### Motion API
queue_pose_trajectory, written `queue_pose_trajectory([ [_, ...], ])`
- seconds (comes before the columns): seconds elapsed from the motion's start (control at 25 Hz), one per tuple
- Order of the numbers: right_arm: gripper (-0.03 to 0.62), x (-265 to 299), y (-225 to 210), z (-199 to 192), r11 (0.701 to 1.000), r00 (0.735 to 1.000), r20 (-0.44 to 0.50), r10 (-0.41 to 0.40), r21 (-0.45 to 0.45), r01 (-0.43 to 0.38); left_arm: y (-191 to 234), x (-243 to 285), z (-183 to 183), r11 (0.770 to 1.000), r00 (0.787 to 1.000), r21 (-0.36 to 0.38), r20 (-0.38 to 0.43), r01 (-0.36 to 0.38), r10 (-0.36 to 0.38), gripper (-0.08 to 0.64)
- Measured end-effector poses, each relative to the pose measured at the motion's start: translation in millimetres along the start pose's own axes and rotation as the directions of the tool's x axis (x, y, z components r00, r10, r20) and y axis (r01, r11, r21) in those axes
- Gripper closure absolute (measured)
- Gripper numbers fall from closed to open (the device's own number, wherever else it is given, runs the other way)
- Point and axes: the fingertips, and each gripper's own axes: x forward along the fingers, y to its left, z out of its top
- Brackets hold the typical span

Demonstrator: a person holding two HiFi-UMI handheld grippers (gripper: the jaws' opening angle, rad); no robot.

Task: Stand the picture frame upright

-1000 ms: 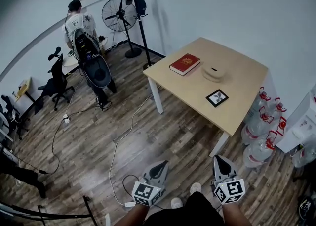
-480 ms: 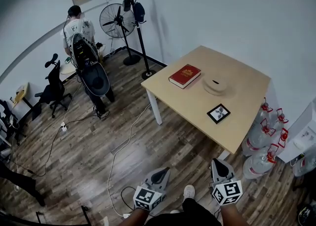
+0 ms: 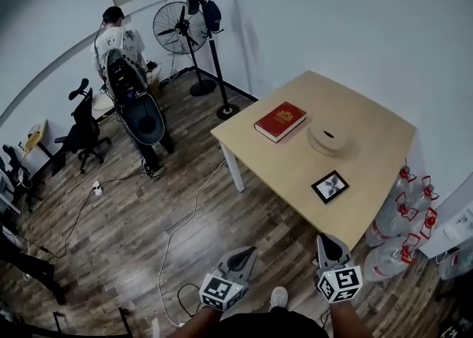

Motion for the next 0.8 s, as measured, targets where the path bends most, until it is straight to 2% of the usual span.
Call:
queue_pose_trajectory([
  [0.36,0.581,38.5,-31.7,3.4,0.999,0.999,-0.011,0.03,-0.017,-0.03,29.7,39.1,9.7,0.998,0.998,-0.015,-0.001,-0.06,0.06,0.56],
  [0.6,0.583,61.4,-46.3,8.9,0.999,0.999,-0.032,0.034,-0.036,-0.035,52.3,58.8,6.5,0.997,0.998,-0.044,-0.015,-0.063,0.062,0.56],
  [0.68,0.581,73.7,-53.3,9.6,0.999,0.999,-0.04,0.014,-0.042,-0.016,65.1,68.8,6.6,0.996,0.998,-0.053,-0.014,-0.065,0.064,0.56],
  [0.8,0.581,97.5,-68.8,16.7,0.997,0.998,-0.039,-0.057,-0.058,0.055,90.2,88.7,14.2,0.996,0.998,-0.058,0.002,-0.062,0.062,0.56],
])
